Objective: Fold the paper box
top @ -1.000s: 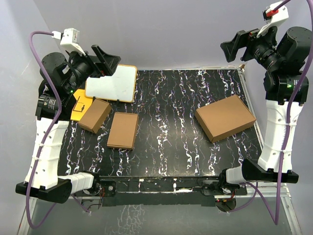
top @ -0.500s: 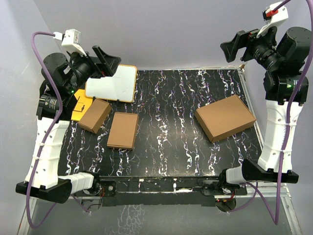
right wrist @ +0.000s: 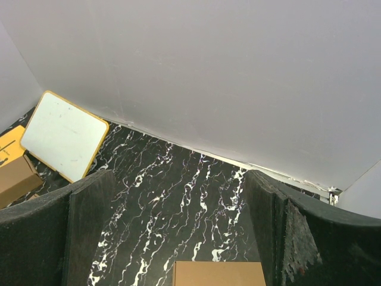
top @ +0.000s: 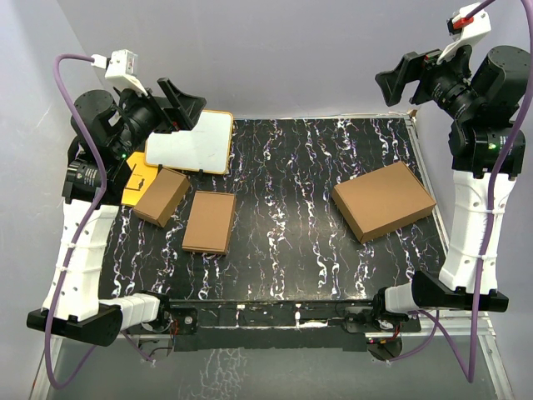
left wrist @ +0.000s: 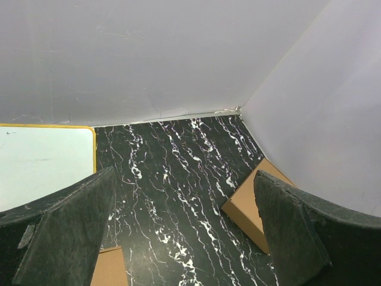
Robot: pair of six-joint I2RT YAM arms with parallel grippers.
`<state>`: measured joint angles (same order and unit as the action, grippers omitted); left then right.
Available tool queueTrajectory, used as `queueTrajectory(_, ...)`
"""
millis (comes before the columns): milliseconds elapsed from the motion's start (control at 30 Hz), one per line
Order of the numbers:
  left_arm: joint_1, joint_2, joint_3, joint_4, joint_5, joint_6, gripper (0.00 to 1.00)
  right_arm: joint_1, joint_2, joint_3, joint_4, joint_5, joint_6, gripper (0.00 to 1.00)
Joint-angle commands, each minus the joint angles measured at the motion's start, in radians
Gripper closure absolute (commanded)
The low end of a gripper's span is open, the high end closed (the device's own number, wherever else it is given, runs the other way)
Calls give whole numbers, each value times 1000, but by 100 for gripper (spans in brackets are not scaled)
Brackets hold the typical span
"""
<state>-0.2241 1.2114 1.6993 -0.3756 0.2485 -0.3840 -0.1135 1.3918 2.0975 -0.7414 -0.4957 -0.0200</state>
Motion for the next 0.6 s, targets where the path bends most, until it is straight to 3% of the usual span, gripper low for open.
queueTrajectory(0, 3, -30, -5, 12, -5, 15, 3, -11, -19, 2, 32, 12, 21, 0)
queueTrajectory(567, 2, -30, -6, 10, -8, 17, 3, -11, -20, -2, 35, 13, 26, 0)
